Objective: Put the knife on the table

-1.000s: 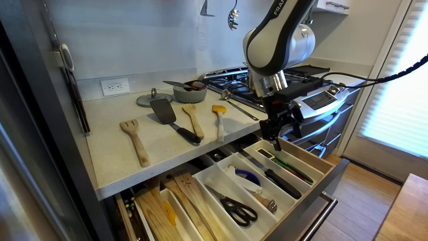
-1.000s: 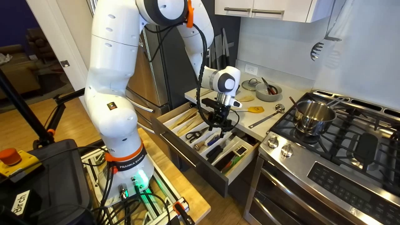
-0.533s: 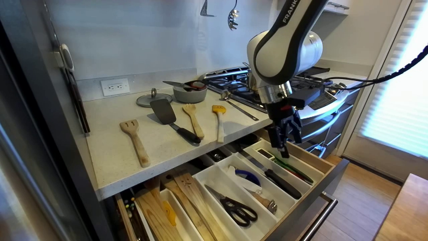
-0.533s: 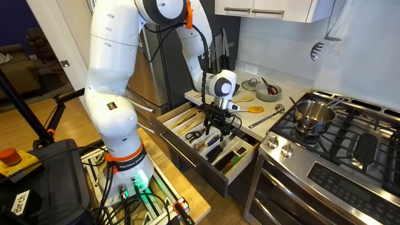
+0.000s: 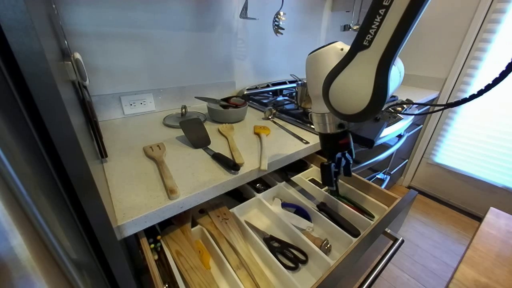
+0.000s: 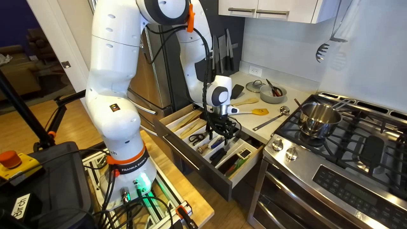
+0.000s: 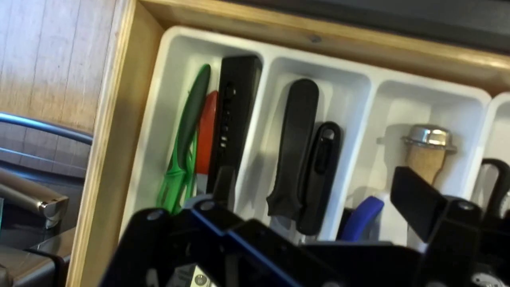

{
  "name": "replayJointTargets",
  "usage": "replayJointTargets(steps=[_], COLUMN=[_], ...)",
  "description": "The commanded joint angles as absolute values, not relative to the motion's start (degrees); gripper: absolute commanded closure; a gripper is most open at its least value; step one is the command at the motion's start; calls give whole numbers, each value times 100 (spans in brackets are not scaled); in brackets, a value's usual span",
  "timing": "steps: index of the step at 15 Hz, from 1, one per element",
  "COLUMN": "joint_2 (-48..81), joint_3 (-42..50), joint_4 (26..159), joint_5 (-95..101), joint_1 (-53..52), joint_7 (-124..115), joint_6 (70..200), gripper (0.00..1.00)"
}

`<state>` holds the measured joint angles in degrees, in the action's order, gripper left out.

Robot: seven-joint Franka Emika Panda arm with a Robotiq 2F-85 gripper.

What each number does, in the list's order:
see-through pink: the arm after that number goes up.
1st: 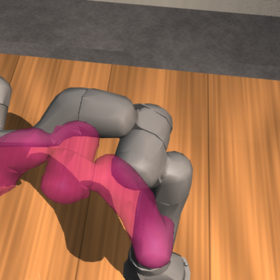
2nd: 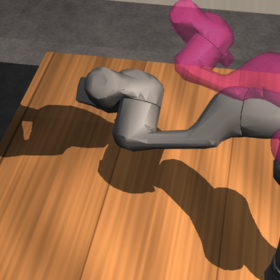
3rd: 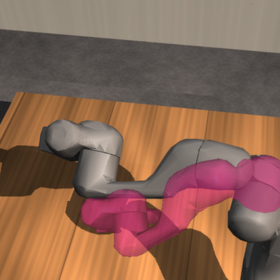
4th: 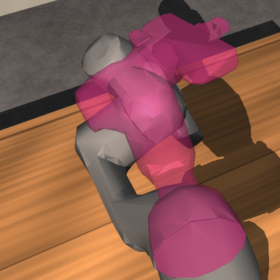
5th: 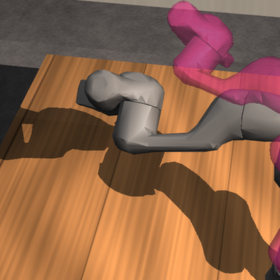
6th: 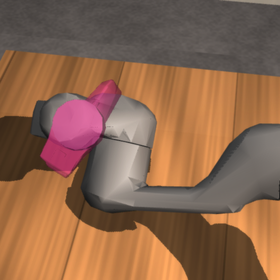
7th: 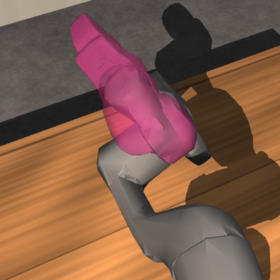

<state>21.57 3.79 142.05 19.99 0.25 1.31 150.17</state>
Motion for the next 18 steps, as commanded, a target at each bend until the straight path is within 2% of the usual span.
replayJointTargets(steps=[1,7,15,17,18], joint_2=[2203,2216,2474,2625,2704], joint_3=[417,393,-238,-313,-315], joint_4=[14388,14296,14143,14049,14005], joint_5=[1833,1652,421,248,239], joint_1=[-120,-150,1279,1456,1475], joint_7=[-214,-65,2524,2785,2809], joint_6=[15672,15443,15594,15651,15689], gripper=[0,0,0,10,11])
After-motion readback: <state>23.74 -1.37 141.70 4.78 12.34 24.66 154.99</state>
